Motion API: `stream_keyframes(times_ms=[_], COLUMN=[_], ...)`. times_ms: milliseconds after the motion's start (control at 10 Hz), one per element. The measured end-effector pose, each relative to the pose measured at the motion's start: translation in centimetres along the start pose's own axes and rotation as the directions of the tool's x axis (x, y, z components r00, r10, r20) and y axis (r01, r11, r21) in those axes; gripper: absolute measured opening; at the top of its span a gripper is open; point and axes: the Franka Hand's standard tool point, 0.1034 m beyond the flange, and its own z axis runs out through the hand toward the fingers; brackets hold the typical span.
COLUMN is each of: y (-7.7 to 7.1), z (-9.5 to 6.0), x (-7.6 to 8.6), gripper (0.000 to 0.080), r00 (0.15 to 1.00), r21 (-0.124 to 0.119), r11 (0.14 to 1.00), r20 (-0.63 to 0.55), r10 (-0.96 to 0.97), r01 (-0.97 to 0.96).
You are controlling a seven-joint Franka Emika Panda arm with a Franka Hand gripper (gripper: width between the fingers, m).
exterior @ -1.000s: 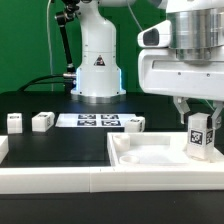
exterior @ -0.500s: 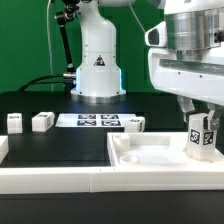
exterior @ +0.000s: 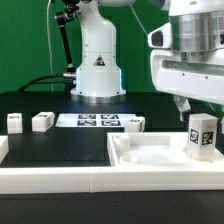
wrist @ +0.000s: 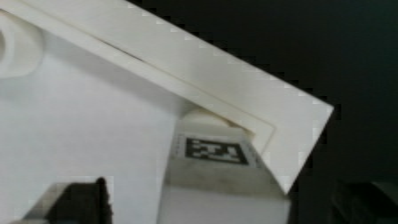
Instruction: Assemble square table
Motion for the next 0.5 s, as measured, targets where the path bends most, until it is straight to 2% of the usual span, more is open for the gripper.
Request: stream_keyframes(times_ms=[100, 400, 500], y=[-0.04, -0.01, 0.09], z=[0.11, 0.09, 0.00], x=[0.09, 0.15, 0.10], gripper=[0.0640, 0.0649, 0.0649], r00=[0.997, 0.961, 0.913], r21=[0.007, 0.004, -0.021], r11=[0.997, 0.961, 0.913], r20=[-0.006, -0.008, -0.008], r10=[-0.082, -0.276, -0.409], r01=[0.082, 0.276, 0.408])
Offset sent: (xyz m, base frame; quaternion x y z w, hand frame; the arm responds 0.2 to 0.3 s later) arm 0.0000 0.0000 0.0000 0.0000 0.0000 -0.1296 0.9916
